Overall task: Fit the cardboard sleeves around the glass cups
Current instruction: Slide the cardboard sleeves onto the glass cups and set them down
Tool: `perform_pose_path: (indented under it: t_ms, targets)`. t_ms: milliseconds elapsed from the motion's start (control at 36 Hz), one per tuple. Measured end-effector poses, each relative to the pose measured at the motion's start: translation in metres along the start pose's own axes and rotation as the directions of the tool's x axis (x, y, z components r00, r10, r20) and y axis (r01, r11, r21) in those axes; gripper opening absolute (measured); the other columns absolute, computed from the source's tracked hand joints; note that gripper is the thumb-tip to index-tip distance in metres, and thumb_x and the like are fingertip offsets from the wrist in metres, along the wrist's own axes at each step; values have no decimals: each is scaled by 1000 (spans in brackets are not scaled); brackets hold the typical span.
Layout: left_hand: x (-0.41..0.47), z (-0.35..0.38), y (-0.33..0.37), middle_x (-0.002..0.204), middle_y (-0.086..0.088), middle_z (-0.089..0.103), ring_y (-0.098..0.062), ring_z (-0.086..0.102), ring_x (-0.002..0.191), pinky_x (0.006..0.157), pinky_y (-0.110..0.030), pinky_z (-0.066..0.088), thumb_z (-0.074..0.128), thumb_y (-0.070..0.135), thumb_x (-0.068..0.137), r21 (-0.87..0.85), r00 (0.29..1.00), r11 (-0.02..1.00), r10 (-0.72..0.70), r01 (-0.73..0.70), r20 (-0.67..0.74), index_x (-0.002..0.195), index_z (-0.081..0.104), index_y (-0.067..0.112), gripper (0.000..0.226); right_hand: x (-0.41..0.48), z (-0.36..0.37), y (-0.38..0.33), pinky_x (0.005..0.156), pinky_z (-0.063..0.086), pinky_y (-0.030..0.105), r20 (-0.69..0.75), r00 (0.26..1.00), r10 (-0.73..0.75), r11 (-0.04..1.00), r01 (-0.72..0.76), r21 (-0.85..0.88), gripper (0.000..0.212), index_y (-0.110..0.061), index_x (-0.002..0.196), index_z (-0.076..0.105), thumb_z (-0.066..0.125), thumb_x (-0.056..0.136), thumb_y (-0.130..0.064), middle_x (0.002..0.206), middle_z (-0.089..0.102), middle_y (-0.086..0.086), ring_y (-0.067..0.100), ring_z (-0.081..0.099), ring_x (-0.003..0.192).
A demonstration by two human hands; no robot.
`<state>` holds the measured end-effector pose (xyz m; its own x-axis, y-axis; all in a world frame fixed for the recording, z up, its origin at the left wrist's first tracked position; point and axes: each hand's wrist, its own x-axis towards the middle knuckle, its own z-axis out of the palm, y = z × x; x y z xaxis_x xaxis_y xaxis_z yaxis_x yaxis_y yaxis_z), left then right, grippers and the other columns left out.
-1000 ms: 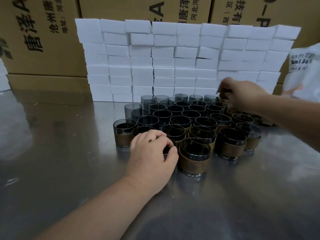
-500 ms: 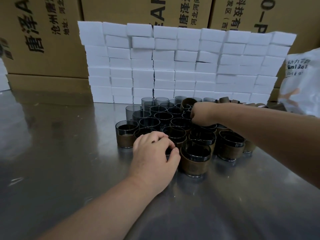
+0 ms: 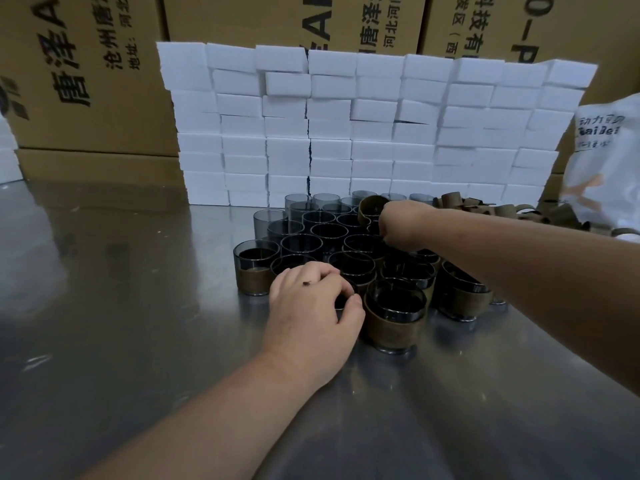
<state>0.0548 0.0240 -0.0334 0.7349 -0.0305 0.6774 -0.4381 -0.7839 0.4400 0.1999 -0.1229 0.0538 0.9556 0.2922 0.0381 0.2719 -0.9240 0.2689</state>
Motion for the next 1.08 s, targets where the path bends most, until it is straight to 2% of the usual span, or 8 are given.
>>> perform_pose_path:
  t_ms: [167,306,444,556,695,861,1000,1083]
  targets:
    - [0,-1,1,100,19,44,0,34,105,96,-13,6,44,39,82,7,1000,1000,-16,16,8,84,64,26,25,4,-3,6,79,48,36,-172,985,32,995,-16,98,32,-3,117,55,51,91,-21,123,49,11,28,55,98]
    - [0,-5,3,102,20,45,-2,37,107,98,-13,8,34,45,79,3,1000,1000,-19,19,22,99,62,25,40,-12,-25,11,89,42,35,-420,907,35,980,51,192,30,-2,111,62,47,93,-21,136,41,8,27,51,110]
    - [0,-7,6,106,16,50,-9,42,113,104,-25,17,34,47,79,-5,999,999,-41,41,19,114,57,22,49,-49,-39,9,79,29,21,-620,781,76,918,189,350,23,-7,105,62,45,96,-20,141,37,2,20,48,114]
    - [0,-7,7,116,10,52,-10,40,115,103,-24,18,41,50,83,-48,998,997,-59,58,-11,125,50,19,53,-88,-35,-4,69,26,16,-693,719,38,832,362,421,9,-15,91,52,45,96,-18,137,38,1,11,43,77]
    - [0,-9,11,123,5,50,-4,28,114,108,-36,21,47,58,69,-89,995,994,-67,60,-78,134,40,17,78,-130,-20,-26,75,32,12,-736,676,24,687,524,503,11,-25,83,46,42,92,-23,118,36,-13,-6,38,96]
    - [1,-8,14,112,13,44,-7,32,112,104,-44,31,60,56,61,-126,986,989,-94,76,-136,128,44,19,78,-144,-2,-49,82,31,2,-777,626,66,551,627,551,15,-28,81,45,42,89,-16,106,40,-21,-17,41,96]
    - [4,-7,9,126,5,53,-14,44,120,103,-46,35,65,60,63,-154,985,982,-126,107,-120,131,44,22,81,-146,7,-54,78,33,5,-799,588,130,459,678,574,14,-24,85,49,38,92,-20,90,44,-14,-9,45,85]
    - [4,-7,11,119,8,53,-12,45,115,99,-47,38,58,63,61,-167,985,983,-106,83,-135,127,47,22,78,-146,12,-55,76,38,13,-718,666,204,322,646,691,18,-23,84,52,36,93,-21,86,50,-4,-1,48,81]
